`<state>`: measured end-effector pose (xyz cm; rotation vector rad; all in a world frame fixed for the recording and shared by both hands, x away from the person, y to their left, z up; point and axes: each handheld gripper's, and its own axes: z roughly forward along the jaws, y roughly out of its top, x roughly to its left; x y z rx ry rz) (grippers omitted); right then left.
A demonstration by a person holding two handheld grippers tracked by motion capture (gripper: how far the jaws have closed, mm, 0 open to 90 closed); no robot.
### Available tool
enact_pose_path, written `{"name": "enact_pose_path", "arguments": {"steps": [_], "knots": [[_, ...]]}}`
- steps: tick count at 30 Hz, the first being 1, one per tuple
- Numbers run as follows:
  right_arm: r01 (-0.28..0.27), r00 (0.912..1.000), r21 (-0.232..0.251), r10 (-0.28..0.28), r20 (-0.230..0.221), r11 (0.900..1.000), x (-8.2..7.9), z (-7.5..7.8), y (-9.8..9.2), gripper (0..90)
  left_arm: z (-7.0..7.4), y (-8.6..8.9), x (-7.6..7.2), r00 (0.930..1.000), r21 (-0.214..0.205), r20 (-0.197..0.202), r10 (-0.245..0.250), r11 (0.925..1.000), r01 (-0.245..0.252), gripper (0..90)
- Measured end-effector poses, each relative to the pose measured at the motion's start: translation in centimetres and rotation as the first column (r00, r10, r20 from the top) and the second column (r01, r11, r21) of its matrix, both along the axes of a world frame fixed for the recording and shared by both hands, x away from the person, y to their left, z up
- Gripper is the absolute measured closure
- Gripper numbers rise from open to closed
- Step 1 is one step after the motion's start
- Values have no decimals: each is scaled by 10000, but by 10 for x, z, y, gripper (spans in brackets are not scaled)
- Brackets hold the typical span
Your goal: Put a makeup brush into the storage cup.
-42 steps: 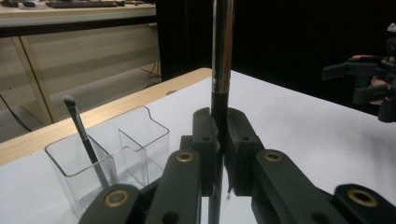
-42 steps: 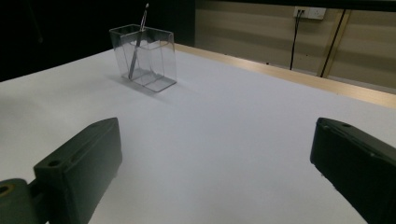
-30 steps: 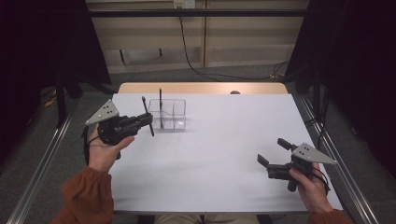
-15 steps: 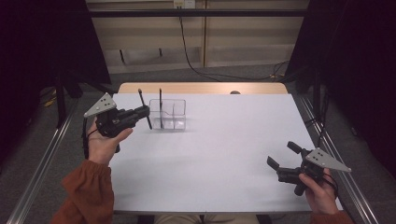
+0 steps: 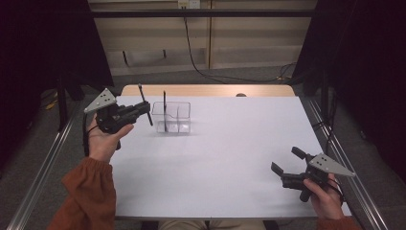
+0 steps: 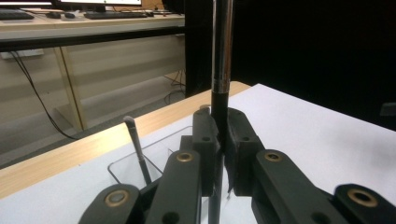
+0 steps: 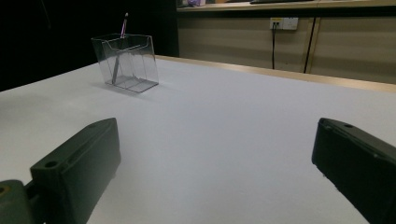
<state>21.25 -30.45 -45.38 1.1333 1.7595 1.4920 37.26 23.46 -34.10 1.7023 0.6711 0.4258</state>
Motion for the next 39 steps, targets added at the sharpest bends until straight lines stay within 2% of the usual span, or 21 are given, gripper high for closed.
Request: {"name": "enact_pose_path", "arguments": {"steps": [3, 7, 21, 29, 31, 35, 38, 39], "knots": [[-50, 10000, 28, 50, -28, 10000, 0, 0, 0, 4, 4, 0, 6, 9999, -68, 62, 118, 9999, -118, 841], [-66, 10000, 29, 67, -56, 10000, 0, 0, 0, 4, 7, -3, 13, 9995, -384, 153, 292, 9989, -286, 841], [-154, 9999, 73, 155, -39, 9999, -1, 0, 0, 3, 0, -10, 44, 9927, -169, -179, 1192, 9927, -1195, 840], [-243, 9997, 156, 244, -49, 9996, -1, 0, 0, 2, -8, -19, 53, 9904, -196, -292, 1352, 9905, -1358, 840], [-244, 9997, 218, 245, -65, 9995, -2, 0, 0, 1, -11, -20, 57, 9882, 11, -335, 1493, 9888, -1493, 841], [-295, 9995, 224, 297, -78, 9993, -2, 0, 0, 1, -17, -21, 61, 9857, 35, -444, 1628, 9866, -1628, 841], [-306, 9995, 252, 308, -51, 9992, -2, 0, 0, 0, -21, -24, 63, 9863, 308, -407, 1601, 9868, -1589, 841], [-301, 9995, 269, 303, -76, 9992, -2, 0, 0, 0, -22, -24, 64, 9858, 270, -447, 1617, 9866, -1606, 841]]}}
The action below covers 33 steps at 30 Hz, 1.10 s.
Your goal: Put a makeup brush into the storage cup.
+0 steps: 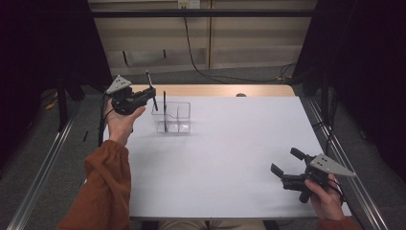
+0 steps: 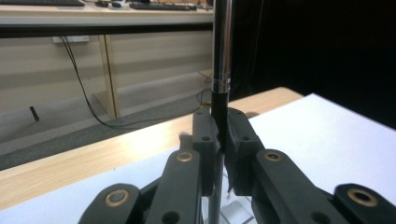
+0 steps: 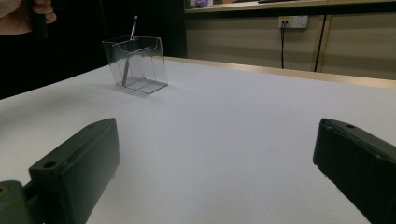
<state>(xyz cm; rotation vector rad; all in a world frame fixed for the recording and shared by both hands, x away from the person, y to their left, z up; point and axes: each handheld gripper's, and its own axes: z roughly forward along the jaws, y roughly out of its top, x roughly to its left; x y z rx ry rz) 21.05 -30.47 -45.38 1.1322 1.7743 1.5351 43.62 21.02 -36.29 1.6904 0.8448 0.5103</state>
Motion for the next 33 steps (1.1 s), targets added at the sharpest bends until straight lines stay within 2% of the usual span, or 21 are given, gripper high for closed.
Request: {"name": "enact_pose_path", "arguments": {"steps": [2, 9, 17, 24, 33], "knots": [[-10, 10000, 5, 10, 11, 10000, 0, 0, 0, 0, -2, 0, 1, 10000, -35, -21, 25, 10000, -25, 841], [-55, 10000, 4, 55, -68, 10000, 0, -1, 1, 0, -12, -3, 8, 9998, 272, -214, 25, 9996, -19, 841], [-70, 9999, 5, 70, -85, 10000, 0, -1, 1, 0, -25, -8, 10, 9986, 300, -536, 10, 9995, 6, 841], [-114, 9999, 4, 114, -82, 9999, 0, -1, 1, 0, -36, -5, 11, 9969, 350, -769, 149, 9993, -122, 841], [-136, 9999, 24, 136, -100, 9999, 1, -2, 1, 0, -43, -3, 10, 9956, 344, -927, 163, 9993, -132, 841]]}}
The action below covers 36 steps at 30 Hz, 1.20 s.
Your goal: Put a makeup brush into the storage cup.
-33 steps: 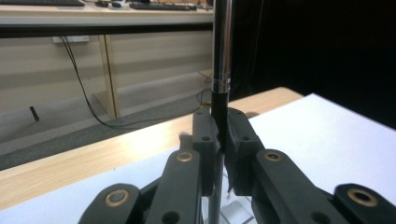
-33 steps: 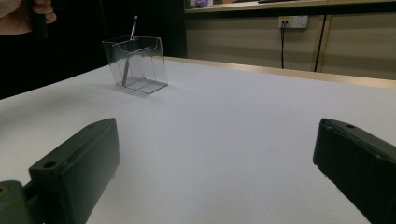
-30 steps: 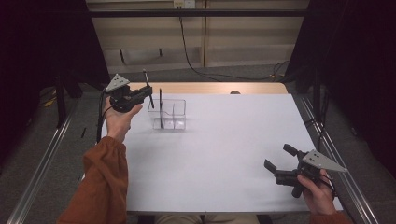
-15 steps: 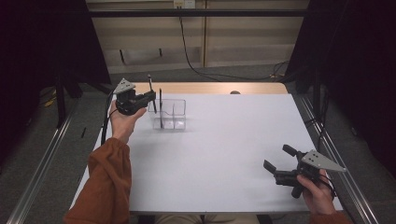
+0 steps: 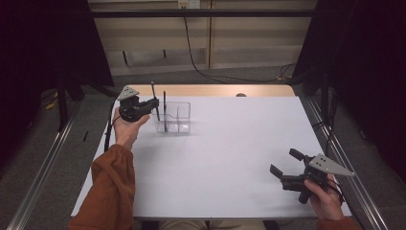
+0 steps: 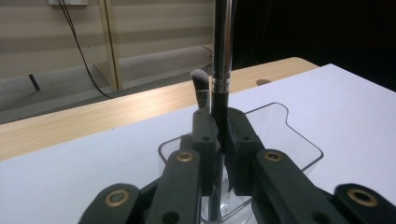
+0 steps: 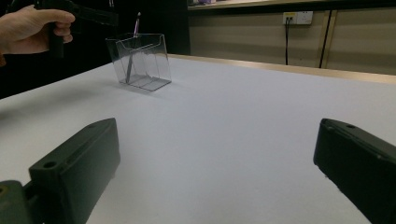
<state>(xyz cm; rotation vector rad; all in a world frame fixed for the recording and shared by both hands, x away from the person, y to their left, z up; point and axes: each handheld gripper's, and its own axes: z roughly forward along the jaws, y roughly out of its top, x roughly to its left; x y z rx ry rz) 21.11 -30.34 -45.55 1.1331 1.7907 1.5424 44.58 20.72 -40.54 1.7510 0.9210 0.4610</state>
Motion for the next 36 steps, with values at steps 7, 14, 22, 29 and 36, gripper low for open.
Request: {"name": "enact_pose_path", "arguments": {"steps": [7, 14, 22, 29, 36], "knots": [[-5, 10000, 4, 5, 1, 10000, 0, 0, 0, 0, -5, -1, 0, 10000, 47, -51, 4, 10000, -4, 841], [1, 10000, -8, -1, -14, 10000, 0, 0, 0, 0, -7, 0, 0, 9999, 39, -109, -14, 10000, 14, 841], [-25, 10000, -14, 25, -17, 10000, 0, 0, 0, 0, -5, -1, -2, 9998, -192, -82, -181, 9997, 179, 816], [-46, 10000, 1, 46, -29, 10000, 0, 0, 0, 0, -4, 1, -2, 10000, -64, 37, 75, 10000, -75, 602], [-35, 10000, 9, 35, -26, 10000, 0, 0, 1, 0, -1, 0, -5, 9998, -90, 97, 146, 9999, -146, 357]]}}
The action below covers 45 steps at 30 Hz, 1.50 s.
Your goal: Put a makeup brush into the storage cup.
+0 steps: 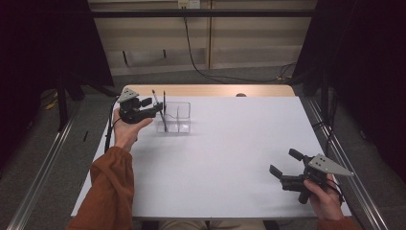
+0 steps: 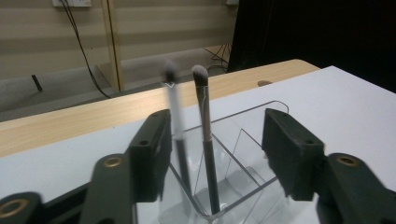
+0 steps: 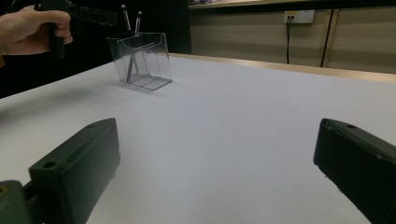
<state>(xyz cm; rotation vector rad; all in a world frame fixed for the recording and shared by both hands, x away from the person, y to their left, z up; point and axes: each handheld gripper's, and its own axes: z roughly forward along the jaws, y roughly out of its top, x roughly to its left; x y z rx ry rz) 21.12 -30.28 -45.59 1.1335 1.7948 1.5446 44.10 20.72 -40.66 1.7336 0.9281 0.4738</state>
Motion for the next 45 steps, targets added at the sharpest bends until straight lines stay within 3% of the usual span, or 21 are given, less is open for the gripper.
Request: {"name": "enact_pose_path", "arguments": {"steps": [7, 15, 26, 31, 33, 36, 41, 45], "knots": [[8, 10000, 28, -8, 48, 10000, 1, 0, 0, 0, 9, 4, -6, 9999, -97, 125, -16, 10000, 17, 140], [50, 10000, 58, -50, 10, 10000, 2, 0, -1, 0, 15, 7, -12, 9998, -359, 149, -135, 9993, 141, 53], [89, 10000, 85, -90, 37, 9999, -1, 0, -2, 0, 13, 12, -23, 9998, -553, 206, -65, 9984, 77, 30], [134, 9999, 84, -134, 20, 9999, -1, 0, -2, 0, 16, 16, -36, 9982, -369, 574, -170, 9991, 191, 28], [128, 9999, 90, -128, 28, 9999, -2, 1, -2, 0, 16, 19, -41, 9985, -486, 502, -210, 9985, 235, 27], [166, 9999, 78, -166, 36, 9998, -3, 1, -2, 0, 17, 23, -49, 9988, -325, 491, -86, 9994, 102, 27], [190, 9998, 40, -190, 31, 9998, -4, 1, -2, 0, 17, 31, -65, 9982, -616, 599, 38, 9981, -1, 28], [202, 9998, 33, -203, 42, 9998, -5, 1, -2, 0, 15, 34, -79, 9973, -616, 703, 202, 9980, -158, 29]]}}
